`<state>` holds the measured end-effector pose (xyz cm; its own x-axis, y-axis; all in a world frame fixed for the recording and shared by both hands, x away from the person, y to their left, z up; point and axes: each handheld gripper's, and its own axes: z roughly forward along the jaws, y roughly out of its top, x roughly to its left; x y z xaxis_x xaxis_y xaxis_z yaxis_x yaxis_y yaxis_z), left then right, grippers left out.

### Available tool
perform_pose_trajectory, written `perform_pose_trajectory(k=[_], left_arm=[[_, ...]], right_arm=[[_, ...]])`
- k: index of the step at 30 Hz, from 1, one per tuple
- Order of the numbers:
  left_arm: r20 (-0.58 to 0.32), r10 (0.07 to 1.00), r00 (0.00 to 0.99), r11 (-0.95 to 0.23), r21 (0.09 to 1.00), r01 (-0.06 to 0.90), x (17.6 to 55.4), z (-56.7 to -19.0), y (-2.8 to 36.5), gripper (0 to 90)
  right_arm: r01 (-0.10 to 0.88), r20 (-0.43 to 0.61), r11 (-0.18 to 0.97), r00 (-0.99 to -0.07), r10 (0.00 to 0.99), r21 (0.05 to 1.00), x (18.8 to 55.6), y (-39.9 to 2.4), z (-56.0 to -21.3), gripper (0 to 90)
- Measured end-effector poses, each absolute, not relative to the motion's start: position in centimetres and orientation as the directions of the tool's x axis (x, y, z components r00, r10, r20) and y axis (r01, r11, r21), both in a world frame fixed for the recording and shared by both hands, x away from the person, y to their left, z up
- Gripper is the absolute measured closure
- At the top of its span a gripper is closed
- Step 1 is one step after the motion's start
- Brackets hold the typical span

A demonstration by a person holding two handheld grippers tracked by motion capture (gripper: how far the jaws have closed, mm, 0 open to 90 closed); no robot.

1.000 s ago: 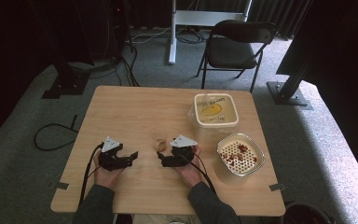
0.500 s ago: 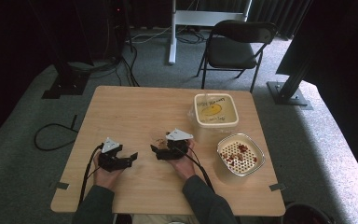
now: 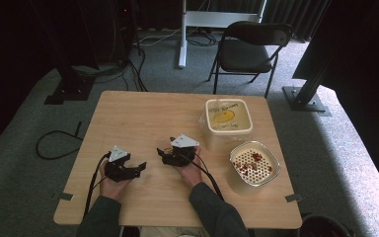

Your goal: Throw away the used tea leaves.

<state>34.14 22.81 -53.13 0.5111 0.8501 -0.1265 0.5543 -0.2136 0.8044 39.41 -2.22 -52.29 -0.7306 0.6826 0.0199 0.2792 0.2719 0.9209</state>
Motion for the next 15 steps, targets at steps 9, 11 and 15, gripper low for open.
perform_pose_trajectory(k=[9,11,15], left_arm=[[-0.129,0.85,0.51,-0.212,0.803,0.556,34.2,-53.1,22.8,19.2],[-0.127,0.85,0.511,-0.215,0.802,0.557,34.2,-53.2,22.8,19.2],[-0.127,0.849,0.514,-0.219,0.8,0.559,34.3,-53.2,22.6,19.2]], right_arm=[[0.255,0.011,0.256,-0.729,0.685,0.933,38.3,-2.6,-50.2,30.7],[0.258,0.016,0.243,-0.716,0.698,0.935,37.7,-3.3,-48.5,30.7],[0.272,0.013,0.245,-0.693,0.721,0.931,37.4,-4.3,-47.1,30.6]])
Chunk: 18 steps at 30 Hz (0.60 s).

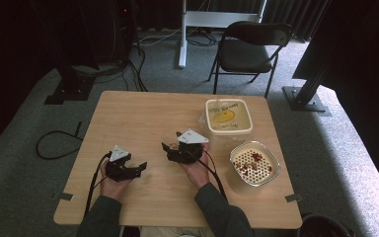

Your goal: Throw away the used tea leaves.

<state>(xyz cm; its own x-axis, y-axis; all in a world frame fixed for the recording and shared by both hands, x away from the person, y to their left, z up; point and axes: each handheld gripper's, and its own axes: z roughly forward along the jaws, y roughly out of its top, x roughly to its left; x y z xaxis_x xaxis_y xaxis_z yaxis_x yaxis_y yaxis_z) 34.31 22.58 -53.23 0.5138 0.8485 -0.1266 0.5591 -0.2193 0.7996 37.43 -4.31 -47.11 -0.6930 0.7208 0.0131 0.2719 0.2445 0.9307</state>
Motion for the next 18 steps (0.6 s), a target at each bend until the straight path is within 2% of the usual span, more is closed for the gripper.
perform_pose_trajectory(k=[11,18], left_arm=[[-0.121,0.846,0.52,-0.237,0.787,0.569,34.6,-53.4,22.2,19.4],[-0.122,0.846,0.519,-0.238,0.784,0.573,34.6,-53.6,22.2,19.5]], right_arm=[[0.325,0.013,0.241,-0.62,0.785,0.915,35.5,-8.0,-43.5,30.3],[0.315,-0.008,0.24,-0.591,0.807,0.918,33.7,-10.0,-40.8,30.3]])
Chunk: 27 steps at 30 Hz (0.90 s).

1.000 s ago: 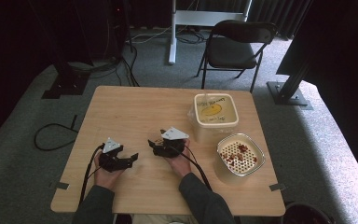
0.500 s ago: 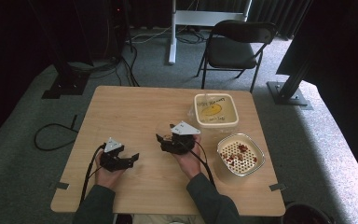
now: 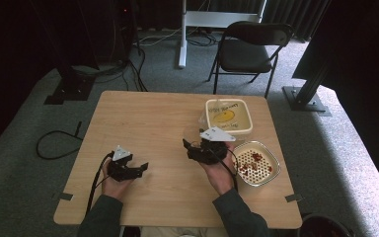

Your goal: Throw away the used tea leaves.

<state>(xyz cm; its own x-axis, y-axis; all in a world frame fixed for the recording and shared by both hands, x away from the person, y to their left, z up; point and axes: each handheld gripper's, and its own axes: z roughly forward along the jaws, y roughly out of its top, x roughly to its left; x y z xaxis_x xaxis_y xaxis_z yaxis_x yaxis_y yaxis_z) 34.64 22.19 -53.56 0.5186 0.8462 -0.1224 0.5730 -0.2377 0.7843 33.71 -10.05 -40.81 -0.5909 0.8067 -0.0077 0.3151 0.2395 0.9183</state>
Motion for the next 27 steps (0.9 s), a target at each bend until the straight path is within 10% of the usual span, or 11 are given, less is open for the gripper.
perform_pose_trajectory(k=[27], left_arm=[[-0.122,0.845,0.521,-0.251,0.771,0.586,34.9,-53.9,22.1,19.6]], right_arm=[[0.321,-0.033,0.177,-0.406,0.913,0.93,31.5,-22.0,-37.4,30.5]])
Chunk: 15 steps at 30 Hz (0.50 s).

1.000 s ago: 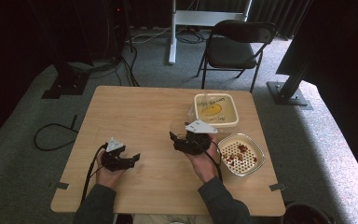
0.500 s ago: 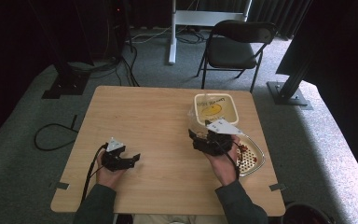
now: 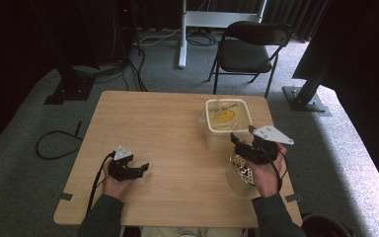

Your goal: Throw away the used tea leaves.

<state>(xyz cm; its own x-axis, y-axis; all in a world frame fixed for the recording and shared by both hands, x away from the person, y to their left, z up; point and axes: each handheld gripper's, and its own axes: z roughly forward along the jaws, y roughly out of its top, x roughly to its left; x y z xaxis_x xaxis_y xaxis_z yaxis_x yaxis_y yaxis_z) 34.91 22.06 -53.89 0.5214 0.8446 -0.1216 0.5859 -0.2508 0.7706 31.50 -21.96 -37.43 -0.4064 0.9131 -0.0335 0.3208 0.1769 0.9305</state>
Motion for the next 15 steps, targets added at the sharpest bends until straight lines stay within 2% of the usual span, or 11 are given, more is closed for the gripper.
perform_pose_trajectory(k=[9,15], left_arm=[[-0.122,0.843,0.524,-0.255,0.768,0.588,35.0,-54.0,21.9,19.6],[-0.119,0.842,0.526,-0.26,0.765,0.589,35.1,-54.0,21.8,19.6]], right_arm=[[0.35,-0.065,0.201,-0.363,0.93,0.915,31.1,-26.8,-38.2,31.0],[0.353,-0.123,0.247,-0.34,0.932,0.902,30.5,-28.9,-38.7,31.5]])
